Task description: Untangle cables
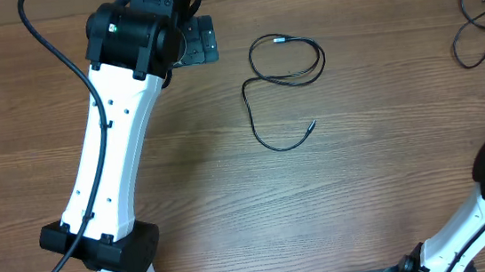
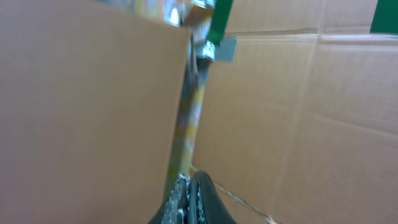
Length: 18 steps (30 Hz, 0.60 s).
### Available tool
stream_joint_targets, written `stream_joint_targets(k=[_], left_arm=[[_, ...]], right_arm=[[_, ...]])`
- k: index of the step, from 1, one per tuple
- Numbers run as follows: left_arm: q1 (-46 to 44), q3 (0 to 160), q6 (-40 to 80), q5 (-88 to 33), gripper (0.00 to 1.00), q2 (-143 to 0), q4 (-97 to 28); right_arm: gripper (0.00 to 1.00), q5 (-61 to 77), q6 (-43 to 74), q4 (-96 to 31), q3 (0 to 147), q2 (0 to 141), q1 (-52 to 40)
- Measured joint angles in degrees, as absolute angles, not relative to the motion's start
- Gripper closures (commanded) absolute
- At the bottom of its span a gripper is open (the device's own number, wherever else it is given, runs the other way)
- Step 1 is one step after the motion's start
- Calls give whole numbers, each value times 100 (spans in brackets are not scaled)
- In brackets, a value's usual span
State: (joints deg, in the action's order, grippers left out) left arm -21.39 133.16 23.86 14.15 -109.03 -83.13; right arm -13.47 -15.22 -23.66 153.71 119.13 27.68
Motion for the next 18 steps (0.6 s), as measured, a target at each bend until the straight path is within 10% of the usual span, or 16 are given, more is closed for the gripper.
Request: stream_joint_targets(k=[18], left_arm=[[-2139, 13316, 2386, 1391, 0, -10906, -8552]], right_arm=[[96, -788, -810, -2578, 12617, 12127, 3616]])
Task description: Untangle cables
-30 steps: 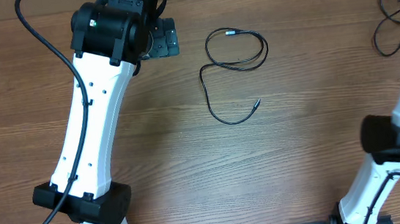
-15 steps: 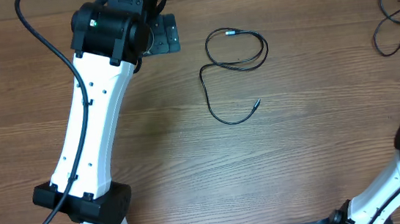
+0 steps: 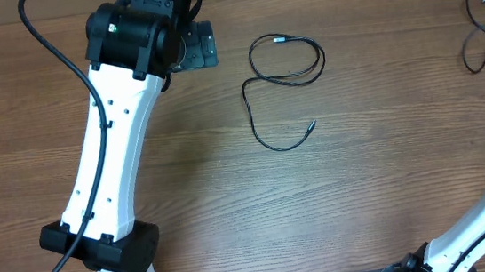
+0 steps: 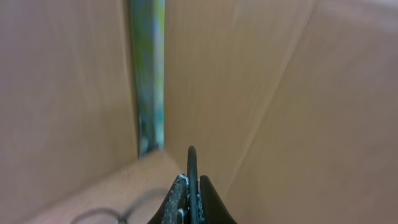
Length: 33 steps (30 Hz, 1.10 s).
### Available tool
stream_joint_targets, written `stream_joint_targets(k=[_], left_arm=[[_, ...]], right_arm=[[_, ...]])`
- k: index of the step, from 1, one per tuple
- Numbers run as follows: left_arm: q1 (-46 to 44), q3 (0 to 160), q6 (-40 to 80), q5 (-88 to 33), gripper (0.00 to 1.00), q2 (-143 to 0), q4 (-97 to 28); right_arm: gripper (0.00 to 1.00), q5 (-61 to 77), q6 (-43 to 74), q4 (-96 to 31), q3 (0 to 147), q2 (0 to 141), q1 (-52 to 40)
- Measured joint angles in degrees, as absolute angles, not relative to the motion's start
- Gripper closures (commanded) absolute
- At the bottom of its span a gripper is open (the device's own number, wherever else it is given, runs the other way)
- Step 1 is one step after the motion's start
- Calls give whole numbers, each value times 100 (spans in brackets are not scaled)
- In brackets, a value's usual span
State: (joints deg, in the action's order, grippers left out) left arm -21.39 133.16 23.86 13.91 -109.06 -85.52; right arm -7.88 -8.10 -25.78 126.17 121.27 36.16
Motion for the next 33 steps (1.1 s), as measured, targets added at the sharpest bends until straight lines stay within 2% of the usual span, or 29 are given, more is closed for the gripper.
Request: stream_joint_targets(k=[6, 13, 19, 24, 29, 33], left_arm=[[-2141, 13316, 2386, 1393, 0, -10906, -8665], [-2141, 13316, 2386, 1391, 0, -10903, -8685], [-2141, 13316, 2386, 1391, 0, -10903, -8680], [-2141, 13314, 2386, 1389, 0, -10906, -8665], [-2141, 13314, 2405, 1389, 0, -10903, -8656], [-2141, 13314, 2408, 1365, 0, -10906, -8663]], right_arm=[[96, -982, -266, -2530, 11909, 12136, 3629], [96, -1575, 150, -2027, 11839, 12145, 3769], [96, -2434, 54, -1437, 11841, 12127, 3815], [96, -3065, -517, -792, 11861, 12049, 3815], [96, -2777, -681, -1441, 11889, 11889, 3839], [96, -2394, -325, -2204, 11891, 11933, 3896]])
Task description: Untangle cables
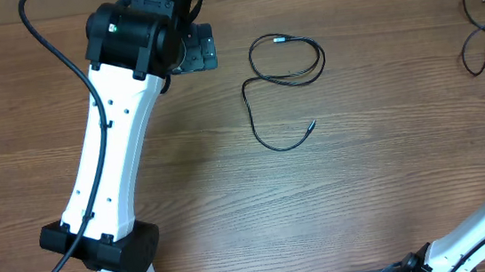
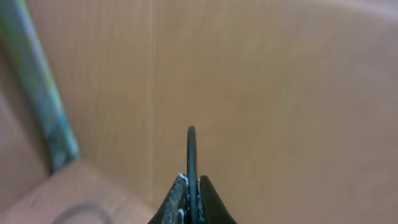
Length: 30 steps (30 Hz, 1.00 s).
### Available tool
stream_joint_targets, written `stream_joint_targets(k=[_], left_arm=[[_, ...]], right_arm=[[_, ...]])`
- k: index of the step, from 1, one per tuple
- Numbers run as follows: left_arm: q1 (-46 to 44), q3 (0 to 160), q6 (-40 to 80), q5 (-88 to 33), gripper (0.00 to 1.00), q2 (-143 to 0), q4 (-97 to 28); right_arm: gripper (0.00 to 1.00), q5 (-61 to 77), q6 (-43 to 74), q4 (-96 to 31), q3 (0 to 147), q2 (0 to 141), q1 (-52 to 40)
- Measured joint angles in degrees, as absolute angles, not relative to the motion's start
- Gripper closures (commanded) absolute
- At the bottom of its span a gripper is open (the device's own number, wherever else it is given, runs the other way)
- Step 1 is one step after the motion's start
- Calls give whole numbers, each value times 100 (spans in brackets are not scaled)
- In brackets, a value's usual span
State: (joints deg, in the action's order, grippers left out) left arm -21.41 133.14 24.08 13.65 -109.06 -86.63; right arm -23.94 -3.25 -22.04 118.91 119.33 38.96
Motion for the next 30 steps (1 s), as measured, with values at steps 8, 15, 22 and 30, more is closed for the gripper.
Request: stream_joint_targets(k=[8, 15, 22, 30], left_arm=[[-2139, 13314, 2408, 1286, 0, -10906, -8637], [-2141, 13314, 2408, 1264, 0, -10906, -8635], [-2141, 13314, 2408, 1264, 0, -10906, -8659], [-2139, 13314, 2408, 1264, 0, -10906, -8624]], right_arm=[[96, -1737, 1730, -4491, 11889, 12081, 3970], [96, -596, 3170, -5188, 11889, 12081, 4152], [96, -202, 4230, -5225, 11636, 12081, 4683], [96, 30, 5395, -4346, 10394, 12084, 4943]])
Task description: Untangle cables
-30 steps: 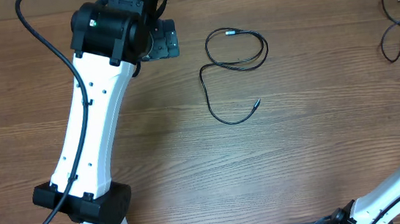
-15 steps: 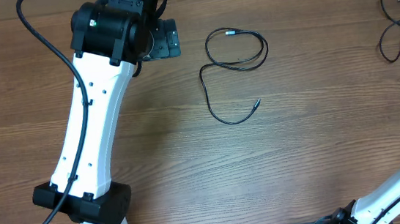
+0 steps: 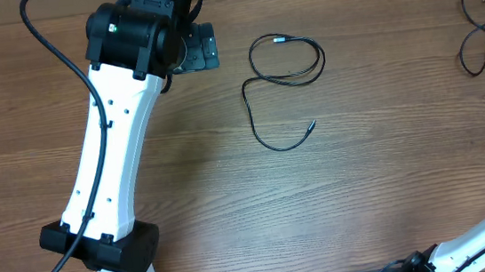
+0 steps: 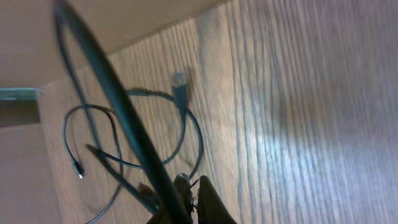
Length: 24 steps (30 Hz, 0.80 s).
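A tangle of thin black cables lies at the table's far right edge. In the right wrist view the tangle's loops and a flat plug rest on the wood. My right gripper is above them, shut on a dark cable that runs up and left, blurred, close to the lens. A separate black cable lies loosely curled in the middle. My left gripper sits at the back, left of that cable; its jaws cannot be read.
The left arm stretches from the front edge to the back left. Only a bit of the right arm shows at the right edge. A cardboard wall borders the table behind the tangle.
The right wrist view has swung from a cardboard wall down onto the table and the tangle. The right arm shows less in the overhead view. The tangle's strands have shifted slightly.
My right gripper stayed shut on a thin black cable while its camera faced cardboard walls at each earlier moment. The right arm's elbow sat further toward the right edge each time, and the tangle changed shape. The left arm and middle cable stayed put.
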### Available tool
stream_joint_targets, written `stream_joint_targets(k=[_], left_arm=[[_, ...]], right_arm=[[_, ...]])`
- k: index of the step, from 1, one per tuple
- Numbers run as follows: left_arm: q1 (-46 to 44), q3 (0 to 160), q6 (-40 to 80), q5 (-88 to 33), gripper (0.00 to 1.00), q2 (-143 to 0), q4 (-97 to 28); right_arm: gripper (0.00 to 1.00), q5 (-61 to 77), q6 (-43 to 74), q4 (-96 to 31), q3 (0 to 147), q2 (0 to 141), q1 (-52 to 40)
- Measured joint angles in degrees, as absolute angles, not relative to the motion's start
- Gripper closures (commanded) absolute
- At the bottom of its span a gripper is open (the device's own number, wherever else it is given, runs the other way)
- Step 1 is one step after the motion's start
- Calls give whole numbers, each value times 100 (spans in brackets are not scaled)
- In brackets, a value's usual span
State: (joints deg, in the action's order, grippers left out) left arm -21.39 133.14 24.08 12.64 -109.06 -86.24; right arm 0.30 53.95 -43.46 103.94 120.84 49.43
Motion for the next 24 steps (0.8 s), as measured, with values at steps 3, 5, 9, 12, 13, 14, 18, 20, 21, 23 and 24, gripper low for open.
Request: stream_joint_targets(k=[3, 5, 9, 12, 13, 14, 18, 20, 21, 23, 24], left_arm=[[-2141, 13314, 2408, 1264, 0, -10906, -8626], [-2141, 13314, 2408, 1264, 0, -10906, -8635], [-2141, 13314, 2408, 1262, 0, -10906, -8643], [-2141, 13314, 2408, 1264, 0, -10906, -8643], [-2141, 13314, 2408, 1262, 0, -10906, -8646], [-2141, 13314, 2408, 1262, 0, -10906, -8643], [-2141, 13314, 2408, 1262, 0, -10906, -8648], [-2141, 13314, 2408, 1262, 0, -10906, -8661], [-2141, 13314, 2408, 1262, 0, -10906, -8678], [-2141, 13314, 2408, 1262, 0, -10906, -8707], [-2141, 13314, 2408, 1258, 0, -10906, -8718]], right_arm=[[96, 99, 5529, -3957, 10027, 12084, 4919], [96, 113, 5572, -3785, 9835, 12084, 4908], [96, 58, 5636, -3503, 9526, 12092, 4908], [96, -141, 5664, -3398, 9417, 12147, 4908], [96, -174, 5673, -3391, 9411, 12164, 4908], [96, -237, 5677, -3385, 9406, 12223, 4908], [96, -370, 5680, -3376, 9406, 12532, 4908], [96, -405, 5677, -3393, 9404, 12717, 4908], [96, -427, 5677, -3398, 9400, 12809, 4908], [96, -467, 5677, -3369, 9397, 12908, 4908], [94, -495, 5677, -3345, 9404, 12901, 4908]])
